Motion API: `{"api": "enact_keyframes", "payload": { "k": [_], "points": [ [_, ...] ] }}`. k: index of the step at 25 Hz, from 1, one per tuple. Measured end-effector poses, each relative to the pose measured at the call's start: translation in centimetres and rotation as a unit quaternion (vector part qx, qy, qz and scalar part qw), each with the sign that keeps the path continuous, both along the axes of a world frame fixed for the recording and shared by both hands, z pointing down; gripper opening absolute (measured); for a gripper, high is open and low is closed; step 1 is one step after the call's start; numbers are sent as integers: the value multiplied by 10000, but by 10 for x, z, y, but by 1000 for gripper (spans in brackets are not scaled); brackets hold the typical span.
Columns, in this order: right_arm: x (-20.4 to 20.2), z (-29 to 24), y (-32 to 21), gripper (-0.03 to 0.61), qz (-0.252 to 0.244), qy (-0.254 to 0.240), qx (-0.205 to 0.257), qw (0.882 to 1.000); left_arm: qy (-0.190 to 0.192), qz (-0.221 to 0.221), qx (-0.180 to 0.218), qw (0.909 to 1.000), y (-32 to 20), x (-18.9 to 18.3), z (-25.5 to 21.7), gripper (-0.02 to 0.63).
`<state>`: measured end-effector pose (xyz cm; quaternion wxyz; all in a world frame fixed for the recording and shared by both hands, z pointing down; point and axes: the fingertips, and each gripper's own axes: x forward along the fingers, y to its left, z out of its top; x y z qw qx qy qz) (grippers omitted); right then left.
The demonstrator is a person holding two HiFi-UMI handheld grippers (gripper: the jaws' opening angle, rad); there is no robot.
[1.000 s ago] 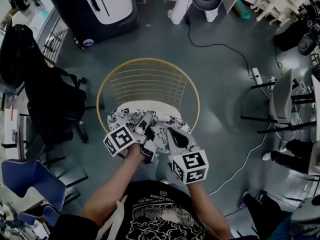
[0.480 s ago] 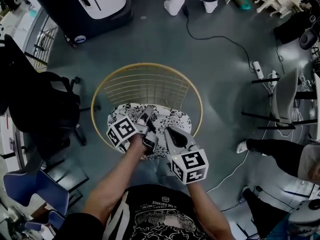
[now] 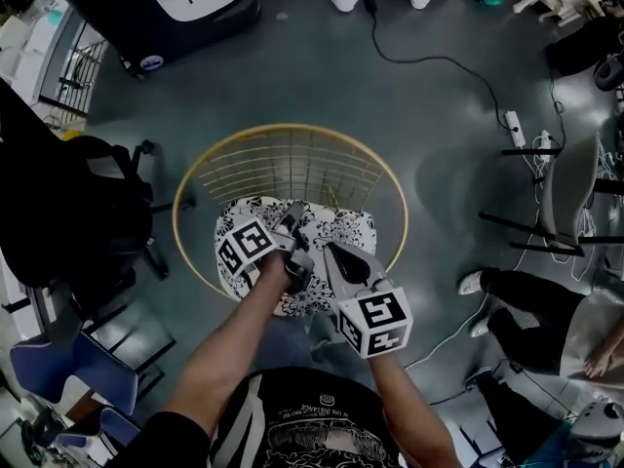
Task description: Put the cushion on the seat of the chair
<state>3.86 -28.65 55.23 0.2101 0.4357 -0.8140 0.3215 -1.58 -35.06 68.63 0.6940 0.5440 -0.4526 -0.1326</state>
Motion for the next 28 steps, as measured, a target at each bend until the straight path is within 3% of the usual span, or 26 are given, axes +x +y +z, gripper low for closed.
{"api": "enact_keyframes", "payload": {
  "k": [9, 15, 21, 28],
  "points": [
    [2, 18, -2, -2, 20, 27, -219, 9998, 6, 233, -67, 9997, -15, 7, 23, 60],
    [2, 19, -2, -2, 25, 61, -253, 9997, 166, 328, 14, 9993, -16, 10, 19, 165],
    [2, 15, 1, -2, 43, 106, -304, 9995, 142, 456, 136, 9988, -11, 11, 5, 167],
    [3, -1, 7, -2, 148, 86, -225, 9996, -118, 973, 660, 9930, 8, 10, -44, 125]
  ]
}}
